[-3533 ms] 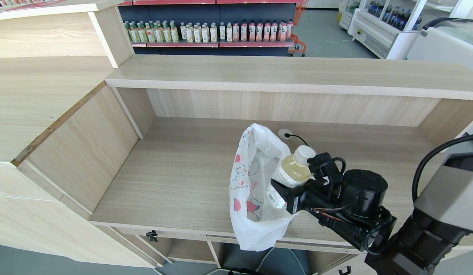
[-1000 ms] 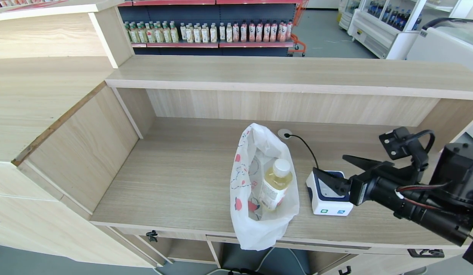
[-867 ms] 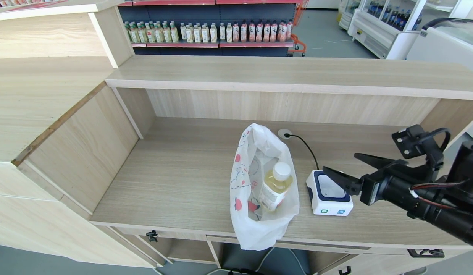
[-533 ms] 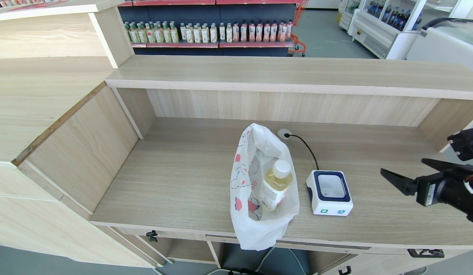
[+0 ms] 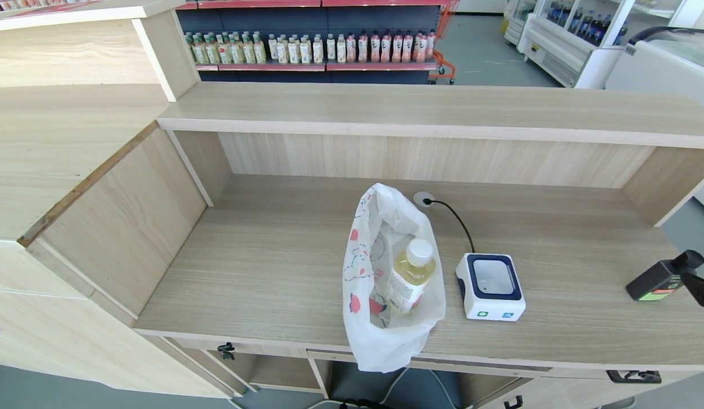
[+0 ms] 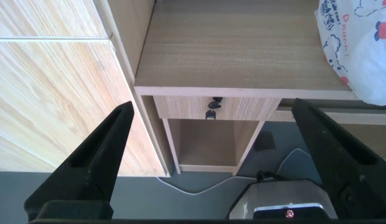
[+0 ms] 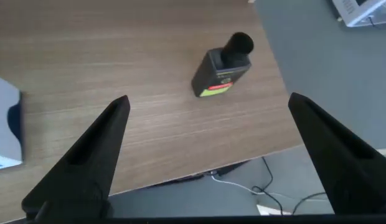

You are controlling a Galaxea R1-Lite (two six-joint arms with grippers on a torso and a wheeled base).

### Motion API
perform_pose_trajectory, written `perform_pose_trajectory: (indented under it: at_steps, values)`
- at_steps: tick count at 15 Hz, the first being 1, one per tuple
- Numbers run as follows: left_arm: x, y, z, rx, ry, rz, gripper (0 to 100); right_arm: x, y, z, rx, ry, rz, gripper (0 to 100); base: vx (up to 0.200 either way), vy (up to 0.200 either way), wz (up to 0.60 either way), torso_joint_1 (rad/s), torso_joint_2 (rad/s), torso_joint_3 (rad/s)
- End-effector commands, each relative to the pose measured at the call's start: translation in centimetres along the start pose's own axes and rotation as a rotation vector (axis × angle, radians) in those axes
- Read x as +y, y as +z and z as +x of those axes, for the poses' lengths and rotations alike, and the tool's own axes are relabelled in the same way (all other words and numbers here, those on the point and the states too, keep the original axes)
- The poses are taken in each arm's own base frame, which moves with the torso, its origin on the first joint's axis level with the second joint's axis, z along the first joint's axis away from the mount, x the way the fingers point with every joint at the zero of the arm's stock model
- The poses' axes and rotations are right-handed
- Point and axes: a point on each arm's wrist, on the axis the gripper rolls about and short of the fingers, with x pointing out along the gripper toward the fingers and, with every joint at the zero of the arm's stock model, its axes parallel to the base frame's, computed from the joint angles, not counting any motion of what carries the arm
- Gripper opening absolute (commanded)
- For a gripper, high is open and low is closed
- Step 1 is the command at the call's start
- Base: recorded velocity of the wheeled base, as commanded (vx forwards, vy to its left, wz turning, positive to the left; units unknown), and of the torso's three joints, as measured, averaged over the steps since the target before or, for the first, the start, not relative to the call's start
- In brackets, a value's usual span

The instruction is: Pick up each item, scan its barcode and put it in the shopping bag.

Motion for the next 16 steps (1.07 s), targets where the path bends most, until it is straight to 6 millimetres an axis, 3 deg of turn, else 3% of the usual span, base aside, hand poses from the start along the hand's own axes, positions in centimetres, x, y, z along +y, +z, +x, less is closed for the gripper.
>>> perform_pose_trajectory:
  at_steps: [1,4,13,16]
  values:
    - [0.0,0.0,0.0,0.000,0.000,0.000,100,-0.7,-1.7,-1.3,0.054,-0.097,0.009,100,0.000,0.000,0.00,0.000,0.00,0.000]
    - [0.0,0.0,0.0,0.000,0.000,-0.001,100,-1.4,-3.6,-1.8,0.140,-0.156,-0.013,100,0.000,0.000,0.00,0.000,0.00,0.000]
    - [0.0,0.0,0.0,0.000,0.002,-0.001,100,-1.2,-3.8,-2.5,0.124,-0.156,-0.044,100,0.000,0.000,0.00,0.000,0.00,0.000]
    - [0.0,0.0,0.0,0.000,0.002,-0.003,100,-1.2,-3.9,-2.7,0.125,-0.154,-0.044,100,0.000,-0.200,0.00,-0.001,0.00,0.004]
